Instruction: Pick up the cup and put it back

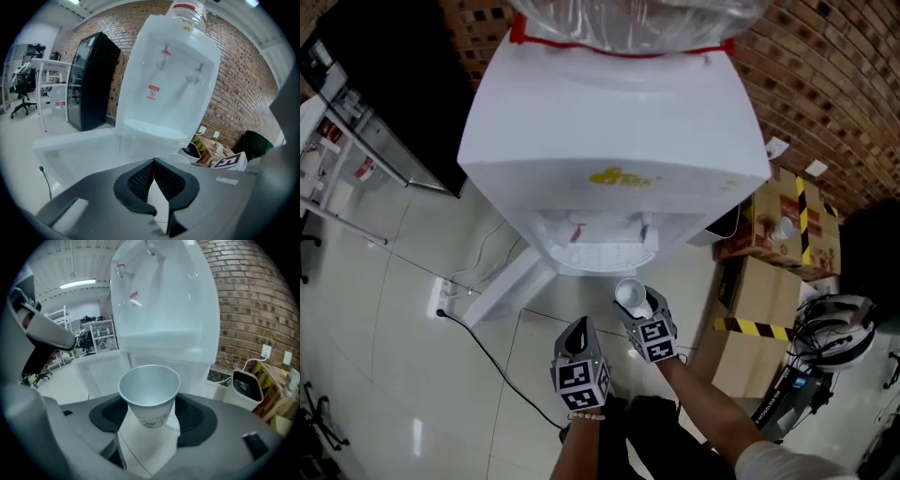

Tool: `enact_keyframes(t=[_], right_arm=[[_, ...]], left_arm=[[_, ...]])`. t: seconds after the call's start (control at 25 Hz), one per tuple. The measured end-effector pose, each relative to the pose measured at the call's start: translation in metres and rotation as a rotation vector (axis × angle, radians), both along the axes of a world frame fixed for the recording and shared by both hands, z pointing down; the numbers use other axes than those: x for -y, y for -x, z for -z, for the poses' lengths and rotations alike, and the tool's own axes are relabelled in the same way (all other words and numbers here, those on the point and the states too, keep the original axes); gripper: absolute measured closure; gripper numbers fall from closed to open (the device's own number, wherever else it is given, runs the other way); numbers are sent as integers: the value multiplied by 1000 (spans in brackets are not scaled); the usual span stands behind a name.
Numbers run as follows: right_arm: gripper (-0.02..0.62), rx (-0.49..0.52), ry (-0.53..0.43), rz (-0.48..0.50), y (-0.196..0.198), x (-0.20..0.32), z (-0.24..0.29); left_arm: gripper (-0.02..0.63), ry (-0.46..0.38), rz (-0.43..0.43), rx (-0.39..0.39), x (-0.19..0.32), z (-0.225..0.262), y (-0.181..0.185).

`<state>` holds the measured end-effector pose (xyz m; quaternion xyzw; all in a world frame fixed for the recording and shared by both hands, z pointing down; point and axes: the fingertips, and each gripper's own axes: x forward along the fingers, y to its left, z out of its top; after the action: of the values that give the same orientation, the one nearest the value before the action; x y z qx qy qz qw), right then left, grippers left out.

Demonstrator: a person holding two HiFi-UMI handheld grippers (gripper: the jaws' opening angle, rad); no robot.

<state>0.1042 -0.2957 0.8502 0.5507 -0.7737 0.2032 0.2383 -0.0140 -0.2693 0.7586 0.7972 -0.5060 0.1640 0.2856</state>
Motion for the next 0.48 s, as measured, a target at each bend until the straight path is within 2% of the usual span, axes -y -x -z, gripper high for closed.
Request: enact_keyframes(t=[0.16,0.36,0.48], right_arm=[[273,20,18,39,2,-36,87],[273,57,-3,91,7,-63,206],[273,73,-16,133,10,-86,269]], left_arm=[[606,58,6,75,-22,58,21],[606,107,33,77,-63,148,20],[606,104,45,78,-98,203,8]])
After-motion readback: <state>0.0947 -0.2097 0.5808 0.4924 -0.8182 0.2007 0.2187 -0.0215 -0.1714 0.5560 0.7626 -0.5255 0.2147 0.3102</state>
